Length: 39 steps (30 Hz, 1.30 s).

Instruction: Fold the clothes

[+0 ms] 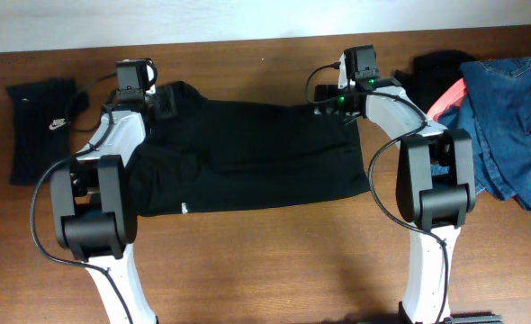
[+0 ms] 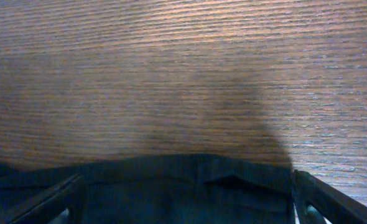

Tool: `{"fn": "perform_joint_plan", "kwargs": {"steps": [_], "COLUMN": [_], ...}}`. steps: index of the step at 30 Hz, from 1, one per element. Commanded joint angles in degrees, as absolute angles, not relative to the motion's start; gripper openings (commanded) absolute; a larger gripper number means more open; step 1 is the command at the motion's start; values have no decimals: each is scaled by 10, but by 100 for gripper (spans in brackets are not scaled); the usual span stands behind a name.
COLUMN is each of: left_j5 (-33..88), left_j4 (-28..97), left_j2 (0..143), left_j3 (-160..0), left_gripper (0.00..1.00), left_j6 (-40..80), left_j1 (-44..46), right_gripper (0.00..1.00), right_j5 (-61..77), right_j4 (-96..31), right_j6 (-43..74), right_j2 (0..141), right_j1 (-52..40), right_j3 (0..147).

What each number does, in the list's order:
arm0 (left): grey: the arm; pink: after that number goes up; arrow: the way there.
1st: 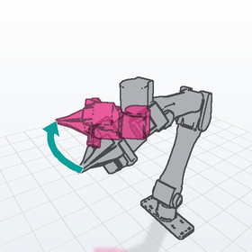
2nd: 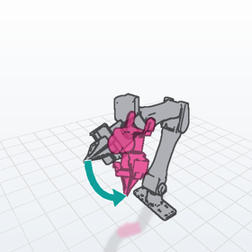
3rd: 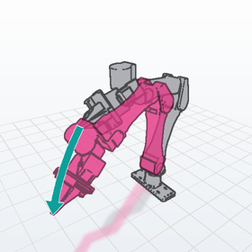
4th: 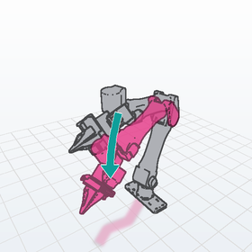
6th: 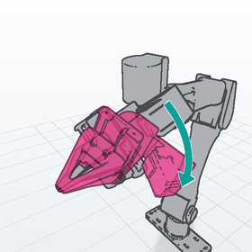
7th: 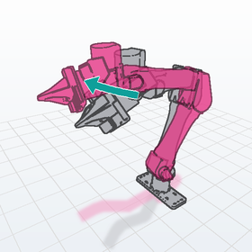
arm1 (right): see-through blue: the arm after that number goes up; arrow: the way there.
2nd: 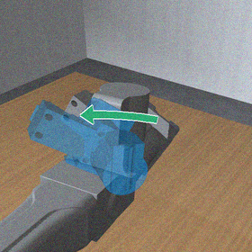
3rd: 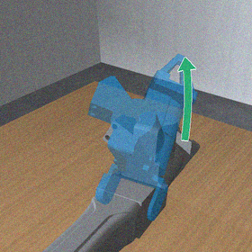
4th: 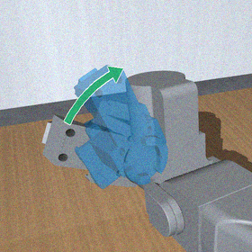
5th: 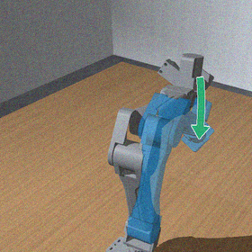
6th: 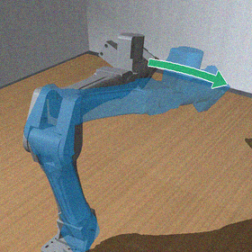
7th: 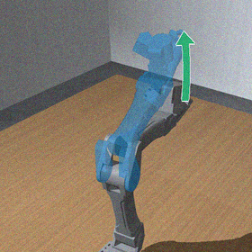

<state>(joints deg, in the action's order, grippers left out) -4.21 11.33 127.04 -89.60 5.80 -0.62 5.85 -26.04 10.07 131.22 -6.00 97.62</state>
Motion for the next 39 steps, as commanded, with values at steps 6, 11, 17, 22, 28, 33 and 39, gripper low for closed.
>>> {"fn": "perform_joint_plan", "kwargs": {"steps": [6, 11, 17, 22, 28, 33, 39], "left_j5": [-50, 9, 29, 28, 28, 28, 28], "left_j4": [111, 77, 59, 59, 47, 47, 47], "left_j2": [1279, 1297, 1305, 1305, 1305, 1305, 1305], "left_j3": [-909, -909, -909, -909, -909, -909, -909], "left_gripper": [77, 80, 70, 61, 61, 48, 26], "left_j6": [217, 232, 240, 240, 239, 227, 227], "left_j1": [-21, -34, -43, -42, -43, -43, -43], "right_gripper": [99, 98, 98, 98, 98, 95, 94], "right_j5": [53, 53, 53, 53, 53, 53, 53], "right_j4": [-259, -259, -260, -266, -272, -278, -283], "right_j6": [97, 97, 97, 97, 97, 97, 97], "right_j2": [1325, 1325, 1325, 1325, 1325, 1325, 1325], "right_j1": [-60, -60, -60, -60, -60, -60, -59], "right_j3": [983, 983, 983, 983, 983, 983, 983]}}
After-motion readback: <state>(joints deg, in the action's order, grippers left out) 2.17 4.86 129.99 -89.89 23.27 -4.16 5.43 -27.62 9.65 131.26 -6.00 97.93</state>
